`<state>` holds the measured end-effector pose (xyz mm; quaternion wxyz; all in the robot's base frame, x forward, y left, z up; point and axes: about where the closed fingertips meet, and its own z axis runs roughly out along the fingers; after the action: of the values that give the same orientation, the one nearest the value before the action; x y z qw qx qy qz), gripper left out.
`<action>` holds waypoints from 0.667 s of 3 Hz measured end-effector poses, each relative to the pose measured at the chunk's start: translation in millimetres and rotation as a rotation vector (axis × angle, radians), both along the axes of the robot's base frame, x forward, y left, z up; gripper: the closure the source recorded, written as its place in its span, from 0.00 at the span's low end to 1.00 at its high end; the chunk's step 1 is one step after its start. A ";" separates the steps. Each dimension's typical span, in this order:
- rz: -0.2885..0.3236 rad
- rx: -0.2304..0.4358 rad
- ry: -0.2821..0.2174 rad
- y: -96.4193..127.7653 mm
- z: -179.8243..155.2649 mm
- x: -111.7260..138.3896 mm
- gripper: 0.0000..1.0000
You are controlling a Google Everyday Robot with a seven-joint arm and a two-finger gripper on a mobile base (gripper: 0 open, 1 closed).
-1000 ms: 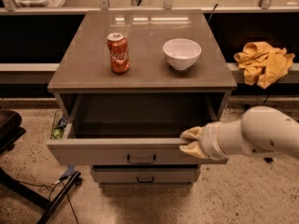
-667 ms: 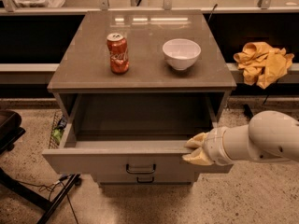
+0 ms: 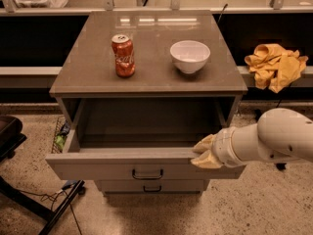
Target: Open top drawer
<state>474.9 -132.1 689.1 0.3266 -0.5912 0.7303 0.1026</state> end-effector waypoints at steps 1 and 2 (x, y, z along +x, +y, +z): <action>0.006 -0.020 -0.007 -1.1 12.2 9.0 1.00; -0.002 -0.065 -0.002 -7.0 35.9 21.9 1.00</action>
Offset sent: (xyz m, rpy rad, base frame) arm 0.0770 -0.0373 0.1382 -0.2531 0.0268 -0.0437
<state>496.8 -139.1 725.0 0.3081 -0.6008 0.7335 0.0782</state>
